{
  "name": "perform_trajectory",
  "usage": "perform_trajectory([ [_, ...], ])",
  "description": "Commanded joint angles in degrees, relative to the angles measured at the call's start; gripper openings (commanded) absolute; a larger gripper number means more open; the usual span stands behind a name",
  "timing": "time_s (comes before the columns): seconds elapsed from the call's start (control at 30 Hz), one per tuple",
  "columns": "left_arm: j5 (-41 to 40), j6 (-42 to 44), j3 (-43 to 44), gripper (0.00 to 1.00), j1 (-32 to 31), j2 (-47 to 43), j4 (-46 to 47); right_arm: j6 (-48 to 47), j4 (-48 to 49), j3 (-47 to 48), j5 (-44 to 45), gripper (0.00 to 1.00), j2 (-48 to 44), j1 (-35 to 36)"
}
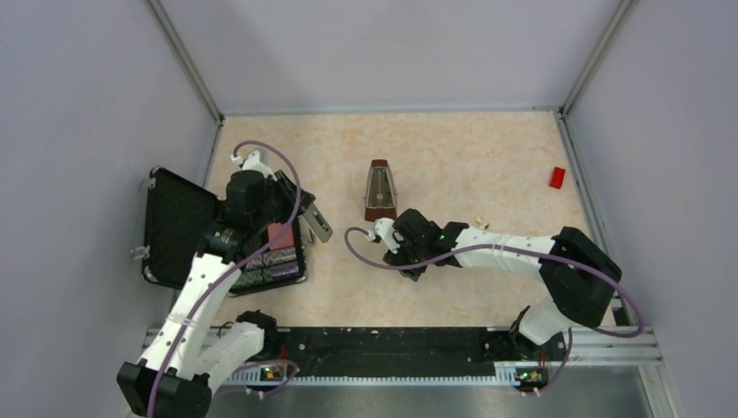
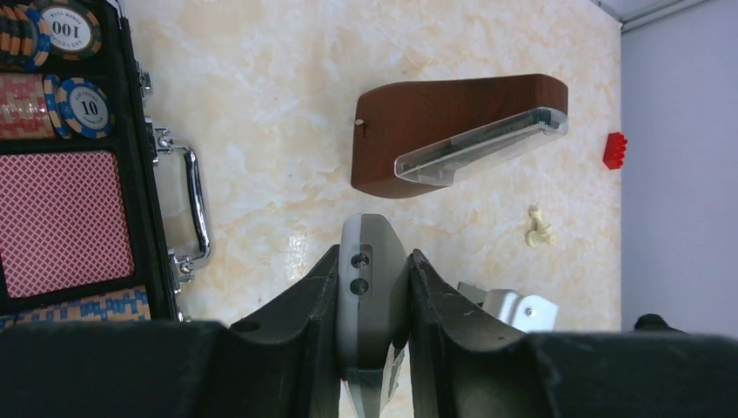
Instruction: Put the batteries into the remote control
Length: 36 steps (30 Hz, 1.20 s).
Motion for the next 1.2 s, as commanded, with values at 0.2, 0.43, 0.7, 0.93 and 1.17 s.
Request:
perform_trajectory([
  [0.2, 11.8, -0.4, 0.9, 0.00, 9.1, 1.5, 7.9, -11.8, -1.7, 7.4, -1.6, 0.43, 7.3, -2.0],
  [0.43, 14.7, -0.7, 1.0, 0.00, 11.4, 3.1, 10.0, -14.0, -5.0, 8.1, -2.9, 0.34, 9.1, -2.8],
  [0.7, 15.8, -1.0, 0.3, 0.00, 12.2, 3.4, 11.1, -14.7, -6.2, 7.1, -3.5, 0.25, 9.3, -2.8],
  [0.93, 16.5, -1.4, 0.1, 0.00, 12.5, 3.7, 11.8, -14.7, -6.5, 6.3, -4.5, 0.30, 9.5, -2.8],
  [1.17, 18.5, -2.6, -1.3, 0.00, 12.5, 3.7, 13.1, -11.7, -6.4, 7.9, -2.4, 0.08, 10.9, -2.7],
])
